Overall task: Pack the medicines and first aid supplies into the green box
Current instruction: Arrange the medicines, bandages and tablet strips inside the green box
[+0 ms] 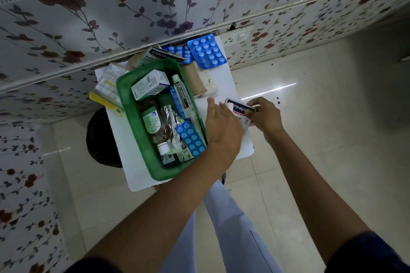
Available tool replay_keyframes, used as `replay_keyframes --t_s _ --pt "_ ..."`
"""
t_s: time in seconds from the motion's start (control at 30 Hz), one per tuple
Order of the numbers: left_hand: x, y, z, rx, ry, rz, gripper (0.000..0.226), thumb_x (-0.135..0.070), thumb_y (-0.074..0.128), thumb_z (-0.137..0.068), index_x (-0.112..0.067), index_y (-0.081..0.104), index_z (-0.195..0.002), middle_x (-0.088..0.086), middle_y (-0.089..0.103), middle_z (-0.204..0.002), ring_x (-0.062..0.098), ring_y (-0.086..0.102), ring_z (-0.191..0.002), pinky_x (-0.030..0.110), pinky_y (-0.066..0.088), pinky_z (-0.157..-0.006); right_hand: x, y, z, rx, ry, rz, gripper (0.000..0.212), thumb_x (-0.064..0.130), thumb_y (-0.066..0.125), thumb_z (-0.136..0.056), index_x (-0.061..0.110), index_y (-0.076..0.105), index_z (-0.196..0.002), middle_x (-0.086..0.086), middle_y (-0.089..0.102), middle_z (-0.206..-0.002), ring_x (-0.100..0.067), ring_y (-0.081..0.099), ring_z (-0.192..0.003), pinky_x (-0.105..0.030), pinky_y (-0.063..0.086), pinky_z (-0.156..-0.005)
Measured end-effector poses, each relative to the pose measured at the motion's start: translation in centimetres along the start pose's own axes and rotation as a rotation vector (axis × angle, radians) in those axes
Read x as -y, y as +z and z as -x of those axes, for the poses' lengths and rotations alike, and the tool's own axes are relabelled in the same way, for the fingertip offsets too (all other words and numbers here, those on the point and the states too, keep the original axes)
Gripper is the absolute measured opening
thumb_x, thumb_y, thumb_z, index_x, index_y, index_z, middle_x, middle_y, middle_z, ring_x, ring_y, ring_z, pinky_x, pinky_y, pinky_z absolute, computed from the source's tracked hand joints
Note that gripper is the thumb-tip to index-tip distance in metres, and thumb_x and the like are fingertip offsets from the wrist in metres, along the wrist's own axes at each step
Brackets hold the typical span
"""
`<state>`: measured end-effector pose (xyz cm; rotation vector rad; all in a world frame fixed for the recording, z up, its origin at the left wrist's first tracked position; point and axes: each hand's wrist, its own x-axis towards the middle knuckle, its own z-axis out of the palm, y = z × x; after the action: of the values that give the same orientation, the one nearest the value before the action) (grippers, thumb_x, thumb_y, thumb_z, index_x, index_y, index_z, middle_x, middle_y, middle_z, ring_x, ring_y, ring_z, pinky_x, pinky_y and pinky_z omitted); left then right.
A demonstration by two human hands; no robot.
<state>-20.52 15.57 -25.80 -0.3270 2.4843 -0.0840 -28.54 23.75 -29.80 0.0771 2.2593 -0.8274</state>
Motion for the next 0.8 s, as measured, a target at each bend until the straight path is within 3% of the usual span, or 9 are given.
replay_keyframes --t_s 0.07,0.17,0.4,0.5,0.53,0.6,0.67,0.73,0.8 --pt "-1.0 0.6 -0.7 0.096 -0.085 0.164 0.071 -0.035 0.037 -0.096 0.013 0.009 -0.140 0.032 0.034 -0.144 0.044 0.034 -0.132 0.051 0.027 -0.112 -0.5 -0.2 0.0 -0.014 0.035 -0.071 0.013 0.006 0.062 -0.082 0.012 0.058 -0.092 -0.019 0.067 -0.106 -0.034 0.066 -0.092 -0.050 0.056 -0.080" --pt "-1.5 0.9 -1.2 0.080 -0.120 0.392 0.066 -0.023 0.046 -0.092 0.010 0.013 -0.139 0.030 0.041 -0.134 0.040 0.050 -0.116 0.046 0.048 -0.091 -1.2 -0.5 0.0 -0.019 0.059 -0.129 0.012 0.006 0.062 -0.082 0.015 0.056 -0.089 -0.019 0.067 -0.104 -0.033 0.066 -0.090 -0.049 0.056 -0.081" --pt "0.5 -2.1 -0.3 -0.034 -0.104 0.886 0.053 -0.023 0.066 -0.080 -0.002 0.041 -0.121 0.017 0.056 -0.118 0.032 0.059 -0.106 0.035 0.049 -0.083 -0.7 -2.5 0.4 -0.071 -0.006 -0.251 0.014 0.004 0.059 -0.084 0.017 0.058 -0.088 -0.010 0.064 -0.089 -0.024 0.060 -0.077 -0.035 0.055 -0.067" --pt "3.6 -5.2 1.2 -0.280 -0.201 1.302 0.051 -0.025 0.072 -0.074 -0.011 0.049 -0.116 0.003 0.060 -0.106 0.014 0.061 -0.083 0.008 0.046 -0.059 0.9 -3.6 1.5 -0.168 -0.070 -0.322 0.019 0.006 0.056 -0.086 0.024 0.059 -0.086 -0.007 0.065 -0.092 -0.021 0.060 -0.081 -0.027 0.048 -0.063" --pt "5.2 -6.0 1.9 -0.349 -0.234 1.424 0.051 -0.025 0.073 -0.073 -0.015 0.050 -0.116 -0.002 0.059 -0.106 0.007 0.060 -0.078 0.006 0.047 -0.056 1.8 -3.9 2.1 -0.202 -0.106 -0.350 0.020 0.007 0.054 -0.087 0.026 0.058 -0.087 -0.006 0.065 -0.093 -0.020 0.060 -0.083 -0.026 0.047 -0.064" --pt "8.7 -6.3 3.4 -0.411 -0.308 1.648 0.050 -0.024 0.076 -0.068 -0.024 0.054 -0.113 -0.010 0.061 -0.101 0.006 0.063 -0.083 0.019 0.057 -0.072 3.9 -4.0 3.8 -0.242 -0.197 -0.407 0.021 0.009 0.049 -0.091 0.028 0.057 -0.091 -0.004 0.065 -0.096 -0.018 0.060 -0.087 -0.025 0.048 -0.066" --pt "11.8 -5.5 4.7 -0.424 -0.400 1.802 0.042 -0.022 0.074 -0.064 -0.028 0.060 -0.102 -0.004 0.065 -0.099 0.019 0.067 -0.092 0.041 0.058 -0.082 6.1 -3.5 5.6 -0.238 -0.297 -0.438 0.021 0.010 0.045 -0.093 0.028 0.056 -0.093 -0.001 0.065 -0.101 -0.017 0.062 -0.093 -0.026 0.052 -0.071" --pt "14.2 -4.0 6.2 -0.467 -0.508 1.909 0.026 -0.008 0.068 -0.072 -0.021 0.062 -0.094 0.007 0.066 -0.094 0.021 0.067 -0.084 0.039 0.057 -0.080 8.0 -1.9 6.8 -0.183 -0.414 -0.394 0.019 0.008 0.046 -0.092 0.021 0.057 -0.099 0.000 0.065 -0.101 -0.016 0.063 -0.093 -0.026 0.055 -0.071" --pt "15.7 -2.5 7.3 -0.526 -0.618 1.948 0.020 0.002 0.061 -0.079 -0.013 0.061 -0.091 0.004 0.064 -0.082 0.018 0.064 -0.074 0.036 0.054 -0.074 9.4 0.2 7.3 -0.102 -0.529 -0.232 0.019 0.007 0.050 -0.090 0.016 0.062 -0.102 0.002 0.064 -0.096 -0.017 0.064 -0.087 -0.028 0.056 -0.068"
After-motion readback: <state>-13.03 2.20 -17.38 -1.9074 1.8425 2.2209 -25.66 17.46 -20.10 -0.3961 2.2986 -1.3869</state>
